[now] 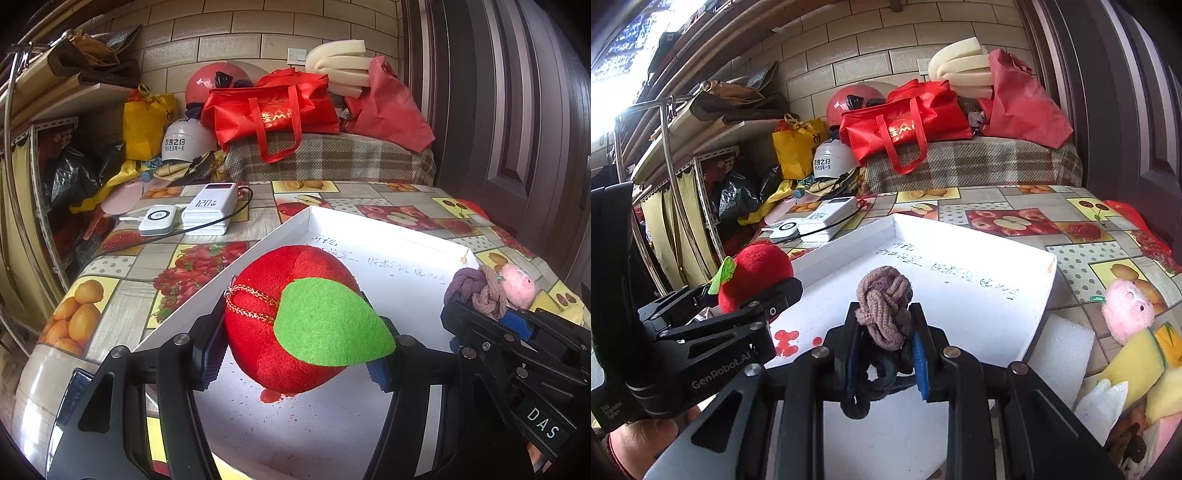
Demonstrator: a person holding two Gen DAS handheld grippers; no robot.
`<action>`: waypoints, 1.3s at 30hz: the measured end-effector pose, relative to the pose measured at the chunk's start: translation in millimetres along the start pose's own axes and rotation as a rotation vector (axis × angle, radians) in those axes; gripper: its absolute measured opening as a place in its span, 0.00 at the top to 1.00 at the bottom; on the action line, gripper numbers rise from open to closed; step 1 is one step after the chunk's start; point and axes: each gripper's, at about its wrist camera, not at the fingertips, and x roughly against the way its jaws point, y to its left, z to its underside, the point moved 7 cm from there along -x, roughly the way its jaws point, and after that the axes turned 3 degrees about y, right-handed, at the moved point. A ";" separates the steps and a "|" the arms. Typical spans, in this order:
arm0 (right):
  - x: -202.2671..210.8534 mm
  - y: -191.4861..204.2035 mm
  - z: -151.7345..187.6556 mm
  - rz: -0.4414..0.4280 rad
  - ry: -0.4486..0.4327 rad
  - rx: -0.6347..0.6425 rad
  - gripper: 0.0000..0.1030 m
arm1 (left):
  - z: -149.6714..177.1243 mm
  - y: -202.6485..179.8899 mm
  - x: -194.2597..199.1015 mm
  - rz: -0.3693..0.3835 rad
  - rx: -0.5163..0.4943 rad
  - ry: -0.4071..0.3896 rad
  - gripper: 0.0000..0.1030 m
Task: Organize soft objects
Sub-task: 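Carry apple plush and hair ties into the white box and open both tools, then grasp the white foam sheet with left tool while right tool grasps pink tissue pack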
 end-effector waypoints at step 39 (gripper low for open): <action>44.1 41.5 31.6 -0.046 -0.028 0.180 0.00 | 0.6 24.7 38.6 -0.075 0.105 -0.153 0.00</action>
